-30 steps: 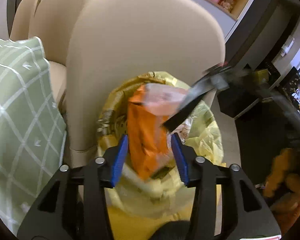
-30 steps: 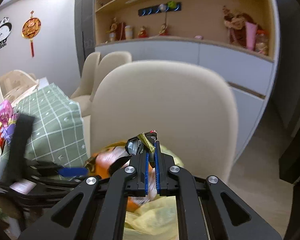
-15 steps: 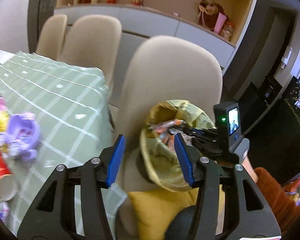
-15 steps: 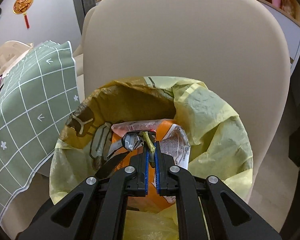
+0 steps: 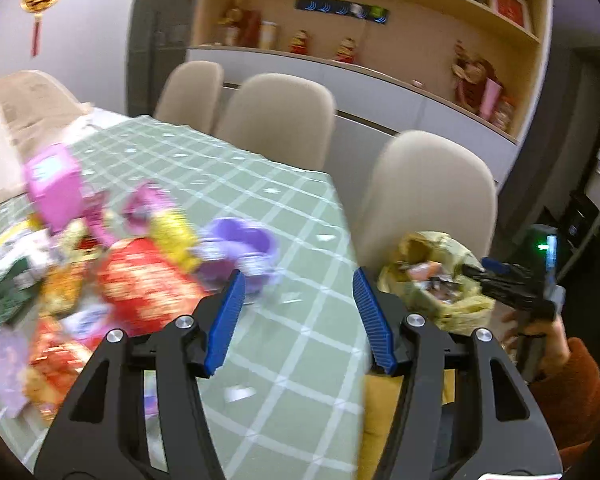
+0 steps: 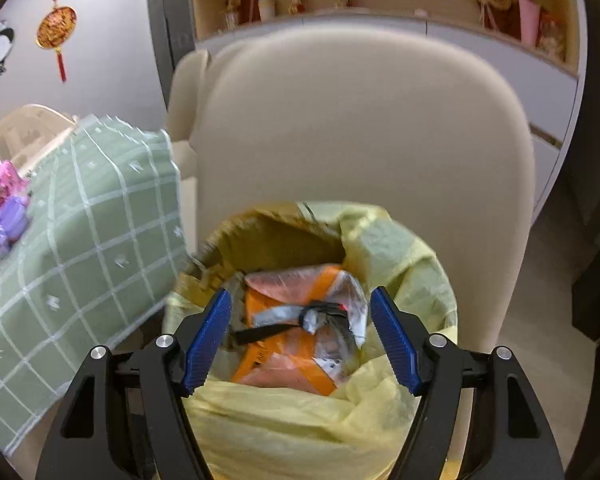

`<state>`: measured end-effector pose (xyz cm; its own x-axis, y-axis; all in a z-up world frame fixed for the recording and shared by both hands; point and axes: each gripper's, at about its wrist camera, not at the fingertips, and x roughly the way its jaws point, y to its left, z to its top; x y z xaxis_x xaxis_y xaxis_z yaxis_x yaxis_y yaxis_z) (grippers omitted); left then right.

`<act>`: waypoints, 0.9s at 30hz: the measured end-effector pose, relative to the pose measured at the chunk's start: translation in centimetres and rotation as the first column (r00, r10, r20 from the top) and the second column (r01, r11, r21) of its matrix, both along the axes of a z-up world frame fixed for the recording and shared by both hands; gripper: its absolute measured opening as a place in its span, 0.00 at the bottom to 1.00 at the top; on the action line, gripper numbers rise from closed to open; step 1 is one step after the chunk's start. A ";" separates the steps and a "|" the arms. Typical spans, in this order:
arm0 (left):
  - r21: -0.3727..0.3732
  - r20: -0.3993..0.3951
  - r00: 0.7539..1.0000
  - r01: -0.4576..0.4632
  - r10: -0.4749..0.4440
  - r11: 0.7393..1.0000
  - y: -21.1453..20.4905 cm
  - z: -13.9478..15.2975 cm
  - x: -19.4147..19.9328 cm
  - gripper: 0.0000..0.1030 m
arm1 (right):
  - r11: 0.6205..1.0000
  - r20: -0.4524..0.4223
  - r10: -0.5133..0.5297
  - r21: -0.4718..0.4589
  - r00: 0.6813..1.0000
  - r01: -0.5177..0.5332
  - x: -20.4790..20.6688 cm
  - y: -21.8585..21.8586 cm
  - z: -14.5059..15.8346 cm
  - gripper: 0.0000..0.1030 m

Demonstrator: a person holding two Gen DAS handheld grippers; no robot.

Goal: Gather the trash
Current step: 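Return to the table and grasp the red-gold snack bags with the left tool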

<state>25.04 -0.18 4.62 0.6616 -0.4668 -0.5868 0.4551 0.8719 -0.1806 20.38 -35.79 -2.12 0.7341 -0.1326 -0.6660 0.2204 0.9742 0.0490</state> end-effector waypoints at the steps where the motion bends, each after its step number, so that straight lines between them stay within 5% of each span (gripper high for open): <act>1: 0.000 0.005 1.000 -0.022 0.022 1.000 1.2 0.2 0.0 0.52 | 1.000 0.015 0.018 0.004 1.000 -0.018 -0.2 0.6 0.7 0.66; 10: 0.002 0.112 0.958 -0.264 0.262 0.964 13.6 2.0 -0.8 0.52 | 0.959 0.135 0.283 -0.035 0.950 -0.281 0.4 12.2 6.1 0.66; 18: -0.044 0.056 0.902 -0.425 0.427 0.904 23.9 1.0 -0.7 0.52 | 0.857 0.132 0.509 0.014 0.851 -0.515 1.5 22.8 5.9 0.66; 24: 0.009 -0.008 0.975 -0.222 0.222 0.975 21.9 -0.4 -1.2 0.52 | 0.818 0.109 0.572 0.006 0.813 -0.576 2.2 27.2 4.9 0.66; 27: 0.061 -0.025 0.989 -0.142 0.144 0.988 19.4 -1.5 -1.7 0.52 | 0.807 0.093 0.587 0.011 0.804 -0.590 2.4 28.4 4.2 0.66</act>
<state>23.30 19.25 3.15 0.7013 -0.3329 -0.6303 0.3205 0.9371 -0.1383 22.76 -7.42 2.07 0.7149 0.3661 -0.5958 -0.4009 0.9126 0.0797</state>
